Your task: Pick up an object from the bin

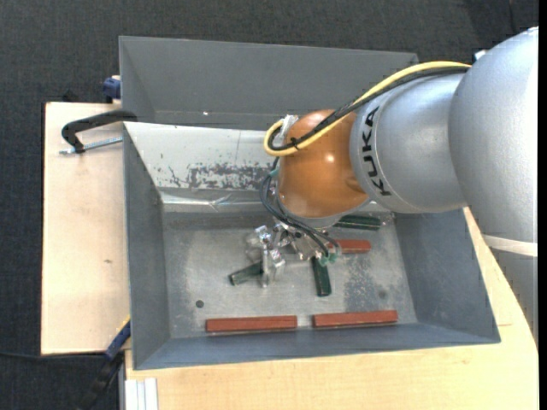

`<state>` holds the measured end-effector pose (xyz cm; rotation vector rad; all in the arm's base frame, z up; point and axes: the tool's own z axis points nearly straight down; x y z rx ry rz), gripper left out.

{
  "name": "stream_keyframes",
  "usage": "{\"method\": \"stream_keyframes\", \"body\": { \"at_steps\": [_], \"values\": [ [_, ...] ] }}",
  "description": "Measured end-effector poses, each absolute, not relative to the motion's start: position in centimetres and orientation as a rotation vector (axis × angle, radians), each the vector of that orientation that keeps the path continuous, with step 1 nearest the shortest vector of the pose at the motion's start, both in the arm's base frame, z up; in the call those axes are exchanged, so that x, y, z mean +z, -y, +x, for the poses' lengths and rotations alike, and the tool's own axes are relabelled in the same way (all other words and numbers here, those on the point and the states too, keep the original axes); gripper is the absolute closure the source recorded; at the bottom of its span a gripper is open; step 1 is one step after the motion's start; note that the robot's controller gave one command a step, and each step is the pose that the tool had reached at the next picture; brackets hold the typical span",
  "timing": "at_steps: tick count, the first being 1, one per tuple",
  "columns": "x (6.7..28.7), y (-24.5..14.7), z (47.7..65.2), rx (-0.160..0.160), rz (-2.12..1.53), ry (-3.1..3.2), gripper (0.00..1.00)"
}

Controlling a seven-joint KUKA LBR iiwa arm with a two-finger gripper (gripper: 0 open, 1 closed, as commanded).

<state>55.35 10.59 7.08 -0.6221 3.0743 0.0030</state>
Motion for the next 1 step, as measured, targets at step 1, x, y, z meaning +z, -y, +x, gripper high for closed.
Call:
{"method": "stream_keyframes", "body": {
  "at_steps": [1],
  "values": [
    [27.28, -11.09, 55.86, 0.002, -0.531, -3.092, 1.00]
  ]
}}
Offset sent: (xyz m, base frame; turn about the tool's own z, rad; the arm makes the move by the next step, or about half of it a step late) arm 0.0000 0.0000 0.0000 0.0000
